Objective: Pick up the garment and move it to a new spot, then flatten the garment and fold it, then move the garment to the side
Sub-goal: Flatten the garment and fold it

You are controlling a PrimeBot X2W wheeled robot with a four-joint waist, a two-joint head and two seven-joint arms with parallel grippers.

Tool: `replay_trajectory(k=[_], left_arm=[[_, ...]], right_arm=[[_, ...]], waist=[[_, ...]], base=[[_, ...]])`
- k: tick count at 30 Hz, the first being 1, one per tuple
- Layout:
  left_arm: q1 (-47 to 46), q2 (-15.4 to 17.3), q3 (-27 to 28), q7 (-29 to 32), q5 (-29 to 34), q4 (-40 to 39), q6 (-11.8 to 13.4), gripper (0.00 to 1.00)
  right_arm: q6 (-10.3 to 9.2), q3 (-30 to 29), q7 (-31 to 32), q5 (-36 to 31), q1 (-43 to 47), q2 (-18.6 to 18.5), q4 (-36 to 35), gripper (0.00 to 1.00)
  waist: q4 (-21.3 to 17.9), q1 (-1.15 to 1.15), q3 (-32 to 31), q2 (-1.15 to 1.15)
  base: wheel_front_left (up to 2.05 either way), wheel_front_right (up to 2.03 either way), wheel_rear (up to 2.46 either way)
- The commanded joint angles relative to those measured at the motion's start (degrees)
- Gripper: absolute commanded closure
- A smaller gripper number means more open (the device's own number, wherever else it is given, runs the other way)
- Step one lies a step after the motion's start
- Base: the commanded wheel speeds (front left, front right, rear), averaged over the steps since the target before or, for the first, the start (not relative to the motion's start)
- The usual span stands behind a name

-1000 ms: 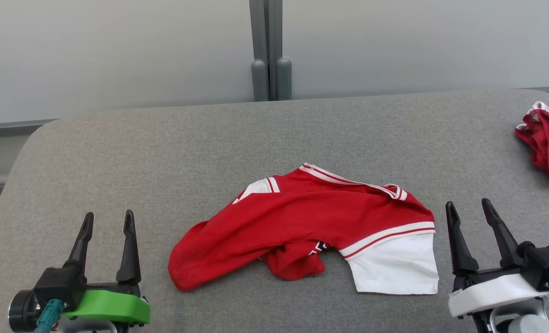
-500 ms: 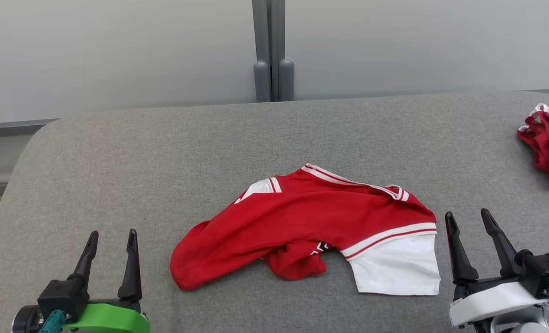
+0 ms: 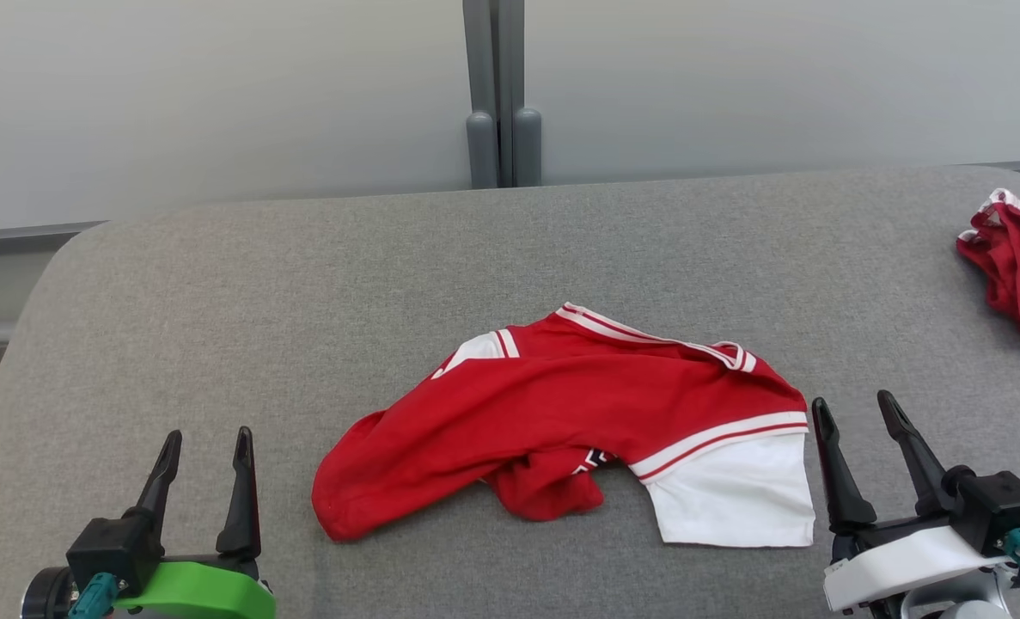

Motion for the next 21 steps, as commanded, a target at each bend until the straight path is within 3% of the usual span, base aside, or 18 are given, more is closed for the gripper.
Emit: replay_trajectory(k=[1, 21], left_arm=[[-0.6, 0.4, 0.1, 0.0, 0.2, 0.2, -0.3, 0.00], [-1.5, 0.1, 0.1, 0.0, 0.9, 0.8, -0.3, 0.00]], right_arm=[[0.00, 0.2, -0.2, 0.1, -0.1, -0.2, -0.3, 0.00], [0.00, 1.0, -0.2, 0.0, -0.6, -0.3, 0.0, 0.00]], waist=[[0.0, 0.00, 0.0, 0.00], [0.1, 0.00, 0.7, 0.00]], base=[[0.00, 0.00, 0.00], [0.00, 0.00, 0.00]])
